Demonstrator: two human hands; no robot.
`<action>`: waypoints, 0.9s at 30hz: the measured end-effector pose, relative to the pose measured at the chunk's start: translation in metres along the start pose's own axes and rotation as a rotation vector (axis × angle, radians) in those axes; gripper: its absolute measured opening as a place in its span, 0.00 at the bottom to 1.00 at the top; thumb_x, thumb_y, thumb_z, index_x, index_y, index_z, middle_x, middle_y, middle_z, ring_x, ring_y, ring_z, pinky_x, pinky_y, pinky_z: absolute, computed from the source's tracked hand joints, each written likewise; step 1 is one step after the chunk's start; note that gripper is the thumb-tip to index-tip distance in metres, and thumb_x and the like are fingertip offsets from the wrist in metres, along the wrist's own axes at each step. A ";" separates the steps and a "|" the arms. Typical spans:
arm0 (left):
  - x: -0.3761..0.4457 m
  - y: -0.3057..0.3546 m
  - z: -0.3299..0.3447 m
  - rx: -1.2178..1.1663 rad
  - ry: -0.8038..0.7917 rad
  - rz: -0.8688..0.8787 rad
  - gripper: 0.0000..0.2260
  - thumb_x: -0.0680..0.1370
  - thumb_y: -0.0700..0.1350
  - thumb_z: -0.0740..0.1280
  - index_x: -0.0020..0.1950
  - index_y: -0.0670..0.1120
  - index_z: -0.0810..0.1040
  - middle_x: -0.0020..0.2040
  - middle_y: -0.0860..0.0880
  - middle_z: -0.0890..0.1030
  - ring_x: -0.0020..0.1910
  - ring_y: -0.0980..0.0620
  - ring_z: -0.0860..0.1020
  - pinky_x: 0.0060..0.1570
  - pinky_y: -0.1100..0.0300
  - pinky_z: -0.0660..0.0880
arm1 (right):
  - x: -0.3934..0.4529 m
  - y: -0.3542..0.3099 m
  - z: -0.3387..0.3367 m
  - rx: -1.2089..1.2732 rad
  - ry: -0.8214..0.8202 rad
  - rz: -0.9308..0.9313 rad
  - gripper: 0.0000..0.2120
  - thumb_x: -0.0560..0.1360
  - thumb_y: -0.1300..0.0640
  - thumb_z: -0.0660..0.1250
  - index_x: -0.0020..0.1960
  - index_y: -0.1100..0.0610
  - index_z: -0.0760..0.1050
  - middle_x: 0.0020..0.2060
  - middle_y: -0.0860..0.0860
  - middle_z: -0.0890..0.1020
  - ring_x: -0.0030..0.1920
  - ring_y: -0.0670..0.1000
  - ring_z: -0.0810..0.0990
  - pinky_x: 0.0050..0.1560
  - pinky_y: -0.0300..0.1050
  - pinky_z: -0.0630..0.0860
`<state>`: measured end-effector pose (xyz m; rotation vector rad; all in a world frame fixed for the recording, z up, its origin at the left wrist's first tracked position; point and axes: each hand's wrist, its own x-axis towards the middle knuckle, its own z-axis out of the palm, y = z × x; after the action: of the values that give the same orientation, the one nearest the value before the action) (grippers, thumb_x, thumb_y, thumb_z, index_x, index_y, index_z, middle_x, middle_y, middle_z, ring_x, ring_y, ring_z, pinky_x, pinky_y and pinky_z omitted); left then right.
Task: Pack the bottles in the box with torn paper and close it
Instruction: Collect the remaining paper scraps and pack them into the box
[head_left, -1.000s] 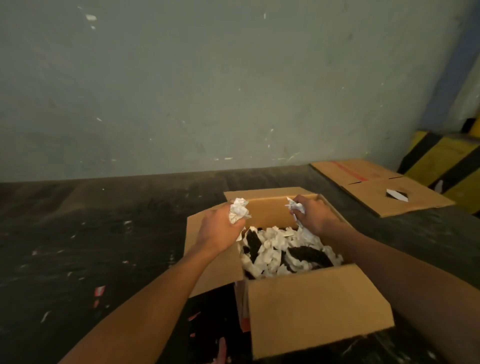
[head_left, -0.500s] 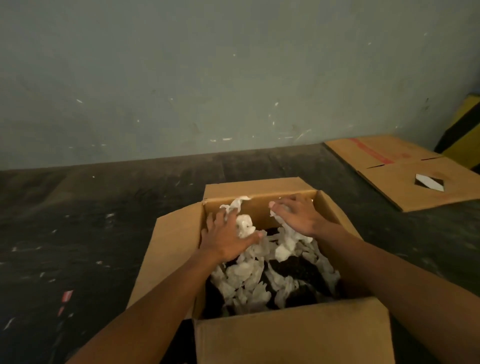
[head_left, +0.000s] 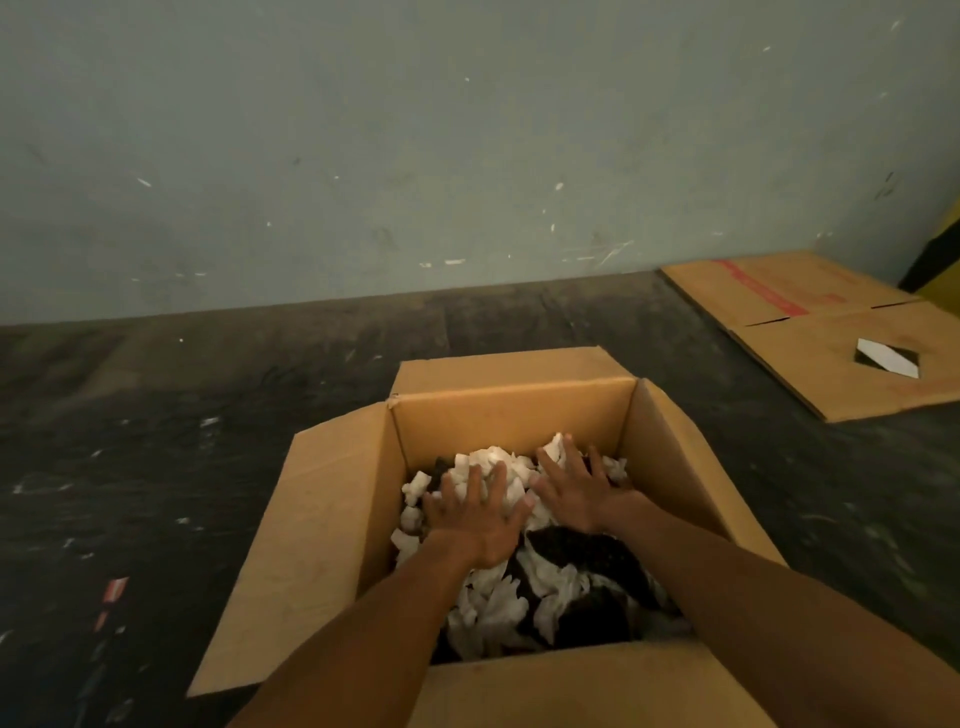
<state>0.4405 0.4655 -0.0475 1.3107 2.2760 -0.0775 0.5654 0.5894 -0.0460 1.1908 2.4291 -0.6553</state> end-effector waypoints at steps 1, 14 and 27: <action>0.001 0.001 0.005 -0.003 0.010 -0.012 0.34 0.76 0.71 0.39 0.78 0.60 0.35 0.80 0.51 0.35 0.77 0.37 0.36 0.73 0.37 0.38 | 0.008 0.003 0.007 0.047 -0.016 0.028 0.27 0.81 0.39 0.40 0.77 0.40 0.35 0.76 0.53 0.28 0.73 0.67 0.27 0.72 0.70 0.36; 0.026 0.001 0.043 0.025 0.128 0.023 0.39 0.68 0.72 0.27 0.78 0.60 0.34 0.81 0.50 0.42 0.77 0.36 0.36 0.73 0.35 0.38 | 0.034 0.004 0.043 -0.157 0.016 -0.074 0.28 0.84 0.50 0.45 0.79 0.54 0.36 0.74 0.54 0.28 0.73 0.67 0.28 0.72 0.67 0.34; 0.014 -0.006 0.007 -0.017 -0.005 -0.003 0.42 0.63 0.79 0.28 0.76 0.65 0.32 0.78 0.56 0.34 0.77 0.37 0.35 0.70 0.32 0.33 | -0.004 0.001 -0.005 -0.013 0.055 -0.077 0.28 0.79 0.34 0.43 0.78 0.38 0.46 0.80 0.48 0.42 0.78 0.59 0.39 0.73 0.70 0.46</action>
<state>0.4325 0.4710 -0.0608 1.2965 2.2695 -0.0621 0.5677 0.5900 -0.0400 1.1289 2.5316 -0.6362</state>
